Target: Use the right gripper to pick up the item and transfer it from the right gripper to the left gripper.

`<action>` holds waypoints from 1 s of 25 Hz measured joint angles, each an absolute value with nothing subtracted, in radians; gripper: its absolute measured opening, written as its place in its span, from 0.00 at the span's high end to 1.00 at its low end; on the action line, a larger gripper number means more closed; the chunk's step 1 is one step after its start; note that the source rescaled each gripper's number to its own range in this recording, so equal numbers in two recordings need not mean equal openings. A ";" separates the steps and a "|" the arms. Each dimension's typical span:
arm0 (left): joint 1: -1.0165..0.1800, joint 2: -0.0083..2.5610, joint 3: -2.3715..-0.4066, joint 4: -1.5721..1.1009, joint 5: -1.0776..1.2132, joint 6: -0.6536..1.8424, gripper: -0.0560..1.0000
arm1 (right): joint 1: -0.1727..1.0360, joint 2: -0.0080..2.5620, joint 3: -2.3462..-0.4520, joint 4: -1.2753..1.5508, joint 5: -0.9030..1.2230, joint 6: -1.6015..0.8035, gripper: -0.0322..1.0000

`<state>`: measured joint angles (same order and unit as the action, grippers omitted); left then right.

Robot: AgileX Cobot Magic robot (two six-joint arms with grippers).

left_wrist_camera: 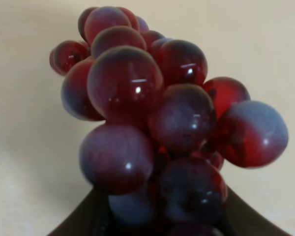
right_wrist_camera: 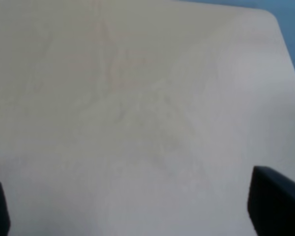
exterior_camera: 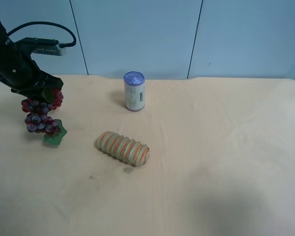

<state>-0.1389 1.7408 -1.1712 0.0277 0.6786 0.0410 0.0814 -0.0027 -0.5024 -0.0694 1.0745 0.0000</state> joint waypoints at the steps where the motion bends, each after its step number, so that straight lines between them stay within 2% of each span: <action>1: -0.150 1.741 -1.171 0.057 0.674 0.013 0.94 | 0.081 -0.003 -0.502 -0.069 1.075 0.000 0.08; 16: -0.167 1.903 -1.172 0.108 0.653 -0.063 0.95 | 0.081 -0.003 -0.502 -0.069 1.075 0.000 0.08; 17: -0.167 1.909 -1.172 0.110 0.653 -0.064 0.92 | 0.081 -0.003 -0.502 -0.069 1.075 0.000 0.08; 19: -0.167 1.916 -1.172 0.111 0.654 -0.064 0.71 | 0.081 -0.003 -0.502 -0.069 1.075 0.000 0.08; 22: -0.167 1.916 -1.172 0.111 0.655 -0.066 0.23 | 0.081 -0.003 -0.502 -0.069 1.075 0.000 0.08; 24: -0.167 1.916 -1.172 0.112 0.659 -0.066 0.08 | 0.081 -0.003 -0.502 -0.069 1.075 0.000 0.08; 25: -0.167 1.916 -1.172 0.112 0.663 -0.066 0.04 | 0.081 -0.003 -0.502 -0.069 1.075 0.000 0.08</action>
<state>-0.1670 1.9164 -1.1717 0.1123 0.6630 -0.0658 0.0814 -0.0027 -0.5024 -0.0694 1.0745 0.0000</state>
